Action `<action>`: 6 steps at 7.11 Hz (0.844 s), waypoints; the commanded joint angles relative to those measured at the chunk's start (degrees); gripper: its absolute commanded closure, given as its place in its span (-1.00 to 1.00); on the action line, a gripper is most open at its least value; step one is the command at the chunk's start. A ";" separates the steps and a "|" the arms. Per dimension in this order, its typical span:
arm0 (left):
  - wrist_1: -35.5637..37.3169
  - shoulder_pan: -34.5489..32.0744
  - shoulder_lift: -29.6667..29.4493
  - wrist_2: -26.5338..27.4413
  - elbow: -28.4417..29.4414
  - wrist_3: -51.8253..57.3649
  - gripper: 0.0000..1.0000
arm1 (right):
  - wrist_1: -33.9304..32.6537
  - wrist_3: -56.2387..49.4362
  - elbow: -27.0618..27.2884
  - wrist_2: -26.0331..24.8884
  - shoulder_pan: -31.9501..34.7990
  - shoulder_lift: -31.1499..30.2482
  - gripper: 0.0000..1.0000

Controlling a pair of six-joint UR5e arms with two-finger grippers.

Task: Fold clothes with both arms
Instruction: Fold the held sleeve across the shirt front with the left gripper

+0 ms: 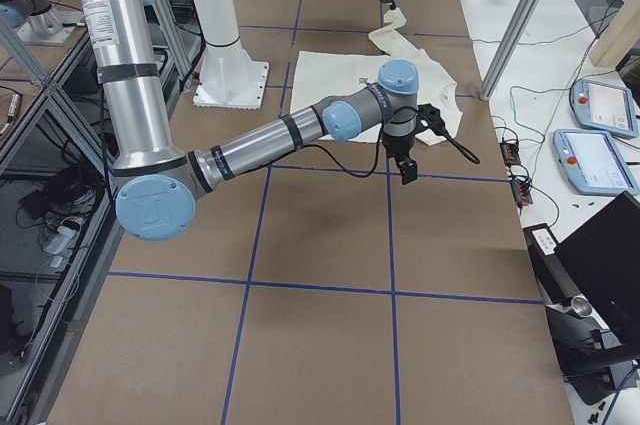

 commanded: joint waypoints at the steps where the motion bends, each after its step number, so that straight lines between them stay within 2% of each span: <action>1: 6.53 0.58 -17.45 0.02 8.98 -10.71 1.00 | 0.00 0.06 0.00 -0.03 0.04 -0.06 -1.00; 2: 6.28 2.50 -27.46 0.29 19.58 -16.68 1.00 | 0.00 0.15 0.08 -0.03 0.21 -0.14 -1.00; 3: 5.05 5.04 -31.48 0.55 25.52 -17.43 1.00 | 0.00 0.23 0.26 -0.03 0.30 -0.23 -1.00; 4: 1.21 9.41 -31.35 4.38 26.36 -17.27 1.00 | 0.00 0.32 0.87 -0.03 0.39 -0.67 -1.00; 5: 0.48 13.72 -31.52 10.60 27.15 -17.09 1.00 | 0.00 0.24 1.22 -0.03 0.56 -1.11 -1.00; 6: -3.62 15.77 -31.52 11.96 28.90 -16.83 1.00 | 0.00 0.32 1.31 -0.03 0.57 -1.11 -1.00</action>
